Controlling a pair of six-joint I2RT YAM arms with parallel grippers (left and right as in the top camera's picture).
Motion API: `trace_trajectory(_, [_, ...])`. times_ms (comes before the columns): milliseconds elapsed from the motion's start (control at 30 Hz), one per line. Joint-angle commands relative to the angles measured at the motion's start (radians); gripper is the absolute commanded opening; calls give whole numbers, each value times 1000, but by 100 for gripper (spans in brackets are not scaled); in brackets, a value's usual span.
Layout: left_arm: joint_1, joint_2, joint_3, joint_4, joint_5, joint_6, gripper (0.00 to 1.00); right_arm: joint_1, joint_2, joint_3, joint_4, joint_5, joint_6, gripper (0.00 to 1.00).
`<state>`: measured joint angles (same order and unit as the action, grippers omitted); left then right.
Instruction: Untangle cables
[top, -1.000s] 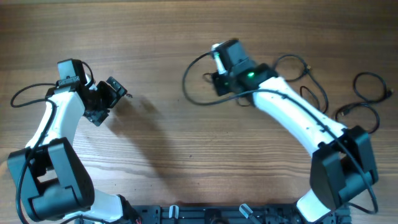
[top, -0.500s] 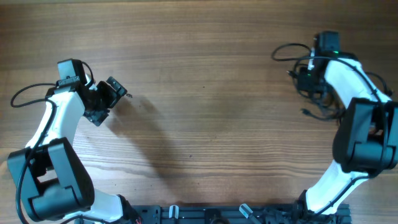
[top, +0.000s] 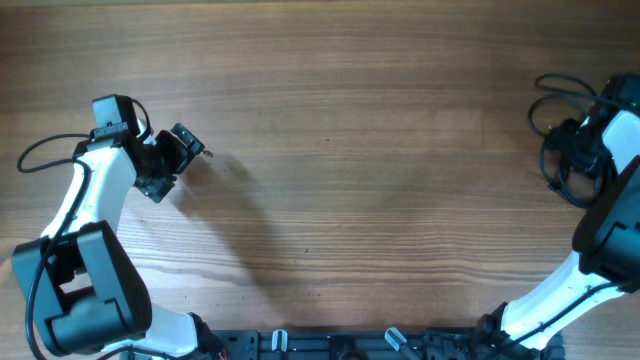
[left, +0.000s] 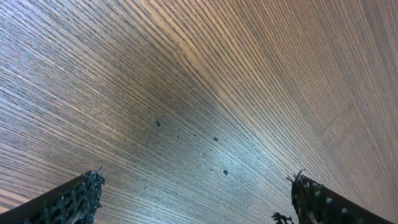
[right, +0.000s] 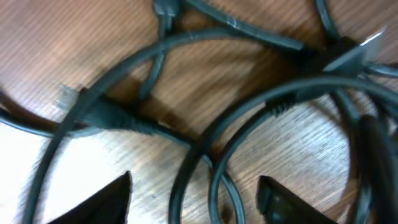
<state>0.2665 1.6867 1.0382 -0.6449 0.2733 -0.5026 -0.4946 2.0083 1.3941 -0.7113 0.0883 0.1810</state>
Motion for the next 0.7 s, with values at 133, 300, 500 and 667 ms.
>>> trace_trajectory(133, [2, -13, 9, 1, -10, -6, 100, 0, -156, 122, -69, -171, -24, 88])
trace_trajectory(300, [2, -13, 9, 1, -10, -6, 100, 0, -155, 116, -85, -284, -21, 100])
trace_trajectory(500, [2, -13, 9, 1, -10, -6, 100, 0, -155, 116, -85, -284, -21, 100])
trace_trajectory(667, [2, -13, 9, 0, -10, -6, 100, 0, -155, 116, -86, -284, -21, 99])
